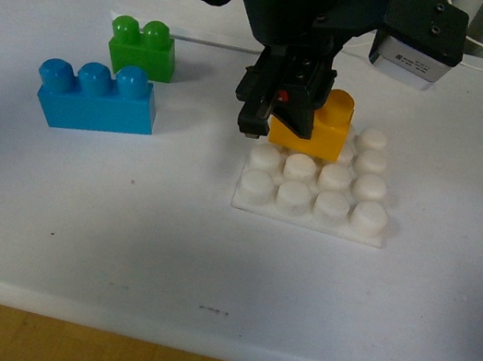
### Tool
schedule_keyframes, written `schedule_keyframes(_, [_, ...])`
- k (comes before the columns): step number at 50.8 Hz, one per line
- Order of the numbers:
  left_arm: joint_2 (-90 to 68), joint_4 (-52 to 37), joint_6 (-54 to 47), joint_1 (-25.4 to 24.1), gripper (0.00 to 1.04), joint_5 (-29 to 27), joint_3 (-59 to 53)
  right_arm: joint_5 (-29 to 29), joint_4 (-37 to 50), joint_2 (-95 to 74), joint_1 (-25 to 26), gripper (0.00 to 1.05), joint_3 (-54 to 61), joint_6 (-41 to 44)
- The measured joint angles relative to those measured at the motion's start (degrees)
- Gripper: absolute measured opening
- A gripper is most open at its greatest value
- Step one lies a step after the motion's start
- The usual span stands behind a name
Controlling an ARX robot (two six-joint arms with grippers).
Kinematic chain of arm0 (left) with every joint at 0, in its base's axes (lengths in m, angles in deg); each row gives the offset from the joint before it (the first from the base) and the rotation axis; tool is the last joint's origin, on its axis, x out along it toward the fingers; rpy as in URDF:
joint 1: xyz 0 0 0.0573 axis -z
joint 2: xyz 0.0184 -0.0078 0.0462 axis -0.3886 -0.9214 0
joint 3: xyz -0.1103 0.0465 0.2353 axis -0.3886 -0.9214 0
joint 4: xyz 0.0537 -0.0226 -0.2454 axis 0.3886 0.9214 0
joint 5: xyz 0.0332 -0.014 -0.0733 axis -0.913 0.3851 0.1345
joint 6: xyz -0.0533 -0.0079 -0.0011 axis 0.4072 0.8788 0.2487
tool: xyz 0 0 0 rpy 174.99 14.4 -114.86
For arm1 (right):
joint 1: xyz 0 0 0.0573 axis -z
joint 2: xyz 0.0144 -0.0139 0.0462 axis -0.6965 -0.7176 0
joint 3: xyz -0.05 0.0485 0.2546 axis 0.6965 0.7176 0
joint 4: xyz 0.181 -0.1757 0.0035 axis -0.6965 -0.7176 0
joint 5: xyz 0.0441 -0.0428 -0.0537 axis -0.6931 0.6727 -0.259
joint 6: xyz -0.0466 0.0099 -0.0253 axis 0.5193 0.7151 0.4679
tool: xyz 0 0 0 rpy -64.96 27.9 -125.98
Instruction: Insert yellow block into base center
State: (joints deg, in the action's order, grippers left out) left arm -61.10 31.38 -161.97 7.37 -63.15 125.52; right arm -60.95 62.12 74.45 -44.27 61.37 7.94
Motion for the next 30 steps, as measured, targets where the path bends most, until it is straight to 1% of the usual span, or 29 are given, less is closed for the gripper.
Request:
schedule_keyframes(16, [-1.8,0.3,0.7,0.5,0.32,0.7,2.8,0.0,0.0,0.0,0.0,0.95,0.0,0.0])
schedule_keyframes(30, [-2.6,2.4,1.1,1.1,0.32,0.6,3.5,0.0,0.0,0.0,0.0,0.95,0.0,0.0])
